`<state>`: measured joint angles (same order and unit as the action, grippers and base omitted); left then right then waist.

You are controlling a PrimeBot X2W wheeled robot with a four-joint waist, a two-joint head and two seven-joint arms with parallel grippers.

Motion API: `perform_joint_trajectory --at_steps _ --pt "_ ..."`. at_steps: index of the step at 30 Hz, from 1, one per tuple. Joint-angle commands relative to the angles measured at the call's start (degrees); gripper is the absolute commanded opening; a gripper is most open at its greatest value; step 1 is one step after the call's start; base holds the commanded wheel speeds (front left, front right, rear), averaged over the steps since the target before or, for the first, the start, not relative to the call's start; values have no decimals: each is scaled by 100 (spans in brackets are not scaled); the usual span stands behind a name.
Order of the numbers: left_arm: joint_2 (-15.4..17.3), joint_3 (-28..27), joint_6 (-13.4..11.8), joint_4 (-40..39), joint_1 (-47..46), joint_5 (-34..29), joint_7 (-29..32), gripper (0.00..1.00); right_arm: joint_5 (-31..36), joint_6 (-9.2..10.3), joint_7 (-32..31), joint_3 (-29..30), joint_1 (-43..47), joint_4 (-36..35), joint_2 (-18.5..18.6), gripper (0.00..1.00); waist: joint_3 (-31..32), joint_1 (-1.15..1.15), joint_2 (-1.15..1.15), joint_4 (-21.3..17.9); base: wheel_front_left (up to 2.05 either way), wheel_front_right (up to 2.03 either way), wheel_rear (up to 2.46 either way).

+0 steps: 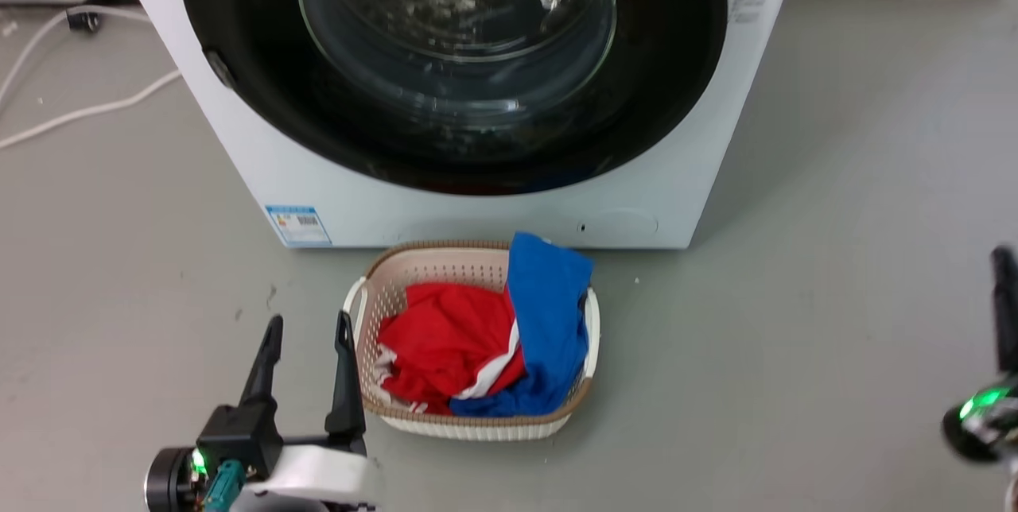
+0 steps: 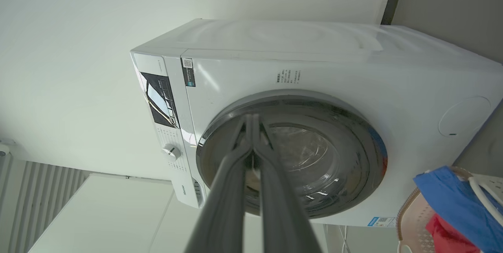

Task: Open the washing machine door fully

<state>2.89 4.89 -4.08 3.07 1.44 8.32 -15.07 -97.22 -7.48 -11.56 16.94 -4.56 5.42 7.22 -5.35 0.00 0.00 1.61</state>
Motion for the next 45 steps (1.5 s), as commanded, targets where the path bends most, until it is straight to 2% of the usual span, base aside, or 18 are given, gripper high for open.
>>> perform_joint_trajectory --at_steps 1,6,13,23,36,45 --pt "-1 3 -35 -57 -139 -32 -16 100 26 -3 -94 87 -346 135 147 0 -262 0 0 46 0 0 0" --pt "-1 -3 -48 -171 -444 -118 -16 100 107 -2 -325 268 -1247 570 555 0 -743 0 0 133 0 0 0" --pt "-1 45 -105 -366 -851 -165 -16 100 175 -3 -722 229 -2504 1121 1068 0 -1399 0 0 257 0 0 0" --pt "-2 188 -208 -562 -1366 -103 -16 100 573 -3 -1386 -454 -4118 1740 1582 0 -2296 0 0 437 0 0 0" --pt "-1 405 -353 -611 -1703 48 -16 100 1174 -3 -1902 -1227 -5632 2193 1917 0 -2897 0 0 773 0 0 0" --pt "-1 522 -435 -634 -1773 144 -16 100 1621 -3 -2172 -1678 -6439 2579 1883 0 -3073 0 0 923 0 0 0"
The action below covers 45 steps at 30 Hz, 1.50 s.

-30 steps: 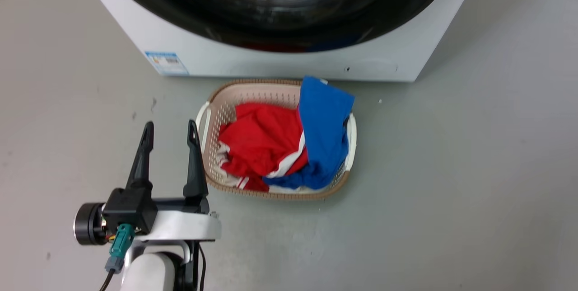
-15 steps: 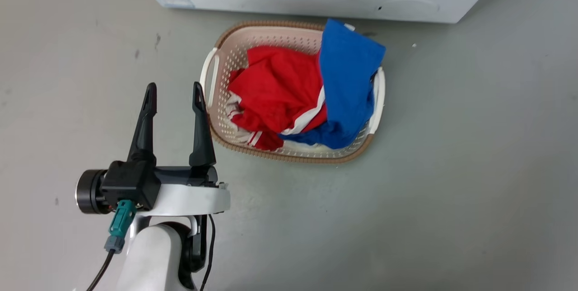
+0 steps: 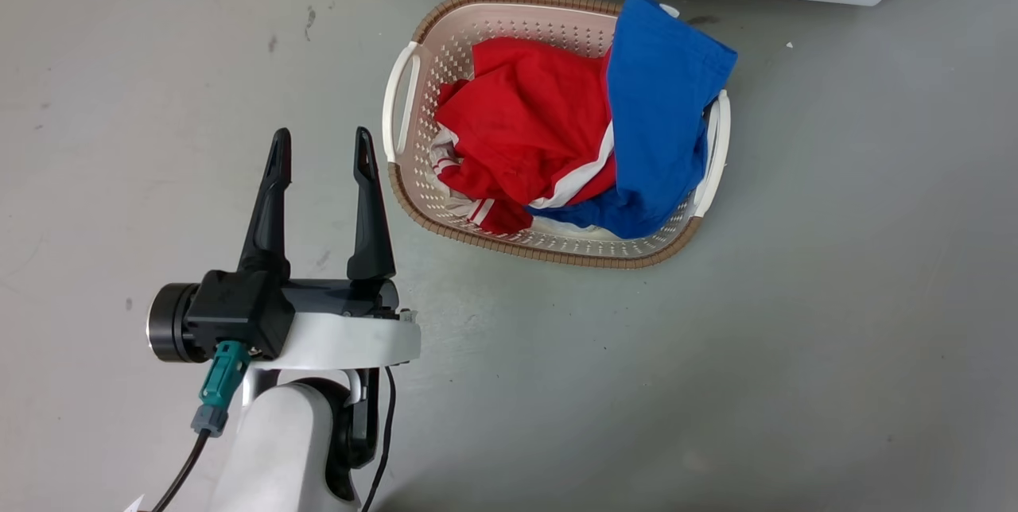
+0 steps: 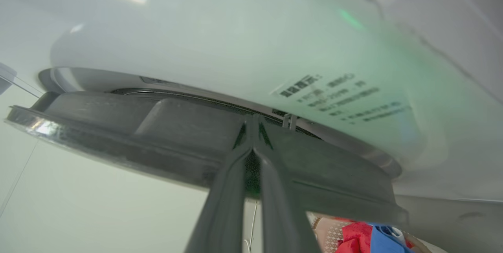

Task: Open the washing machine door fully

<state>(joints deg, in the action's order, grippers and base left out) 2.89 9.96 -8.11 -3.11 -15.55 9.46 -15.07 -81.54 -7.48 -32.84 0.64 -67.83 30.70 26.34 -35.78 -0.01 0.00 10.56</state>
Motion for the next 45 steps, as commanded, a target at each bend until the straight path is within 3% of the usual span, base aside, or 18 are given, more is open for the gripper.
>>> perform_joint_trajectory --at_steps 1,8,18,45 --pt "-1 30 -44 -14 -84 30 -16 100 70 -3 -84 -93 -166 76 -67 0 -40 1 0 38 0 0 0" --pt "0 89 -90 28 -100 82 -16 100 61 -10 -367 -242 -66 80 -197 0 -18 1 0 83 0 0 0" --pt "-1 -2 -67 62 -16 33 -16 100 -136 -9 -708 -251 743 -494 -135 0 147 1 0 11 0 0 0" --pt "-1 -193 120 190 336 -224 -16 100 -740 -9 -914 -542 3735 -3026 -647 0 966 1 0 -185 0 0 0"
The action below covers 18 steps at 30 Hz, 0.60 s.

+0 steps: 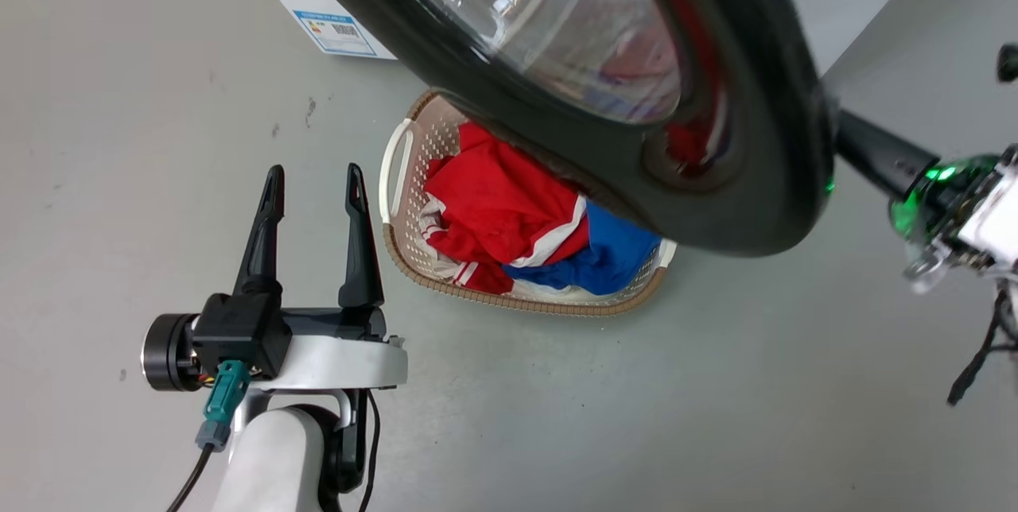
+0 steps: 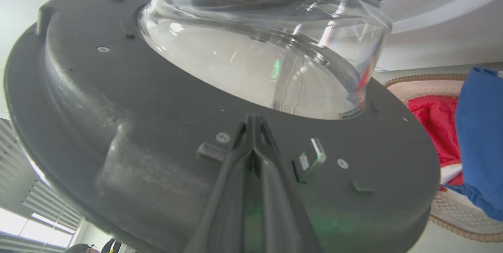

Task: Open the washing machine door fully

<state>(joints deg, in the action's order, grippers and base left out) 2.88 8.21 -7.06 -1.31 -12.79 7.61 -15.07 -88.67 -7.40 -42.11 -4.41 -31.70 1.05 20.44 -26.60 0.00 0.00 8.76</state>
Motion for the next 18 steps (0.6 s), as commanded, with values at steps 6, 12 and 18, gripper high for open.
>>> perform_joint_trajectory --at_steps 6,12,18 --pt "1 -35 17 57 131 -48 -16 100 -62 -16 42 -197 609 -310 -220 0 221 0 0 -18 0 0 0" --pt "0 -51 51 111 249 -90 -16 100 -95 -17 64 -393 1050 -544 -429 0 468 0 0 -27 0 0 0" --pt "0 -80 86 155 399 -137 -16 100 -163 -17 80 -581 1462 -620 -637 0 711 0 0 -34 0 0 0"
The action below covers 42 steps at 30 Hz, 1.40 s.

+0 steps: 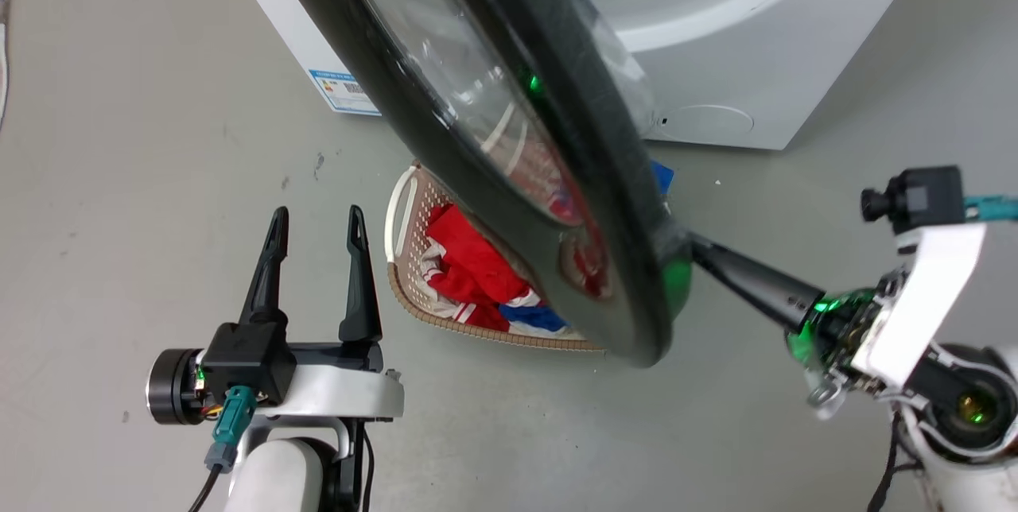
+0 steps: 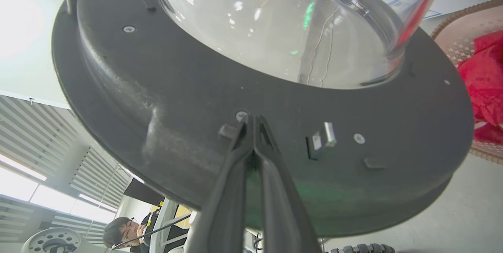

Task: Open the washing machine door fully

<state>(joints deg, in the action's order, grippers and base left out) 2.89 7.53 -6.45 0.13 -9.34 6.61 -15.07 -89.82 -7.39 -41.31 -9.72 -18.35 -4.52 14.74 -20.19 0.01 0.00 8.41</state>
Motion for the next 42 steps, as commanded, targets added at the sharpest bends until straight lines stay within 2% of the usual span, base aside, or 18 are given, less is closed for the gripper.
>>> perform_joint_trajectory --at_steps 1,16,25,28,29,30,31,36,42 --pt "-1 -13 23 18 76 -40 -16 100 -46 -18 5 -95 187 -83 -106 0 106 -1 0 0 0 0 0" --pt "-1 -93 78 94 337 -92 -16 100 74 -18 -59 -764 759 -4 -592 0 515 -1 0 0 0 0 0" --pt "-1 -119 114 136 413 -125 -16 100 163 -18 29 -919 799 172 -651 0 656 -1 0 24 0 0 0" --pt "-1 -132 122 160 462 -146 -16 100 245 -18 261 -836 843 203 -645 0 750 -1 0 15 0 0 0" --pt "-1 -140 123 169 483 -150 -16 100 279 -18 352 -800 853 197 -639 17 792 -1 0 7 0 0 0" --pt "-1 -147 128 174 512 -149 -16 100 321 -18 455 -767 874 180 -621 51 836 -1 0 -4 0 0 0" --pt "-1 -159 132 184 547 -155 -16 100 349 -18 572 -732 917 170 -617 100 888 -1 0 -17 0 0 0" --pt "-1 -217 177 224 708 -201 -16 100 603 -18 1402 -408 1065 0 -591 100 1152 -1 0 -87 0 0 0" --pt "-1 -293 221 252 908 -246 -16 100 1610 -18 3259 -158 1167 -83 -359 100 1468 -1 0 -188 0 0 0"
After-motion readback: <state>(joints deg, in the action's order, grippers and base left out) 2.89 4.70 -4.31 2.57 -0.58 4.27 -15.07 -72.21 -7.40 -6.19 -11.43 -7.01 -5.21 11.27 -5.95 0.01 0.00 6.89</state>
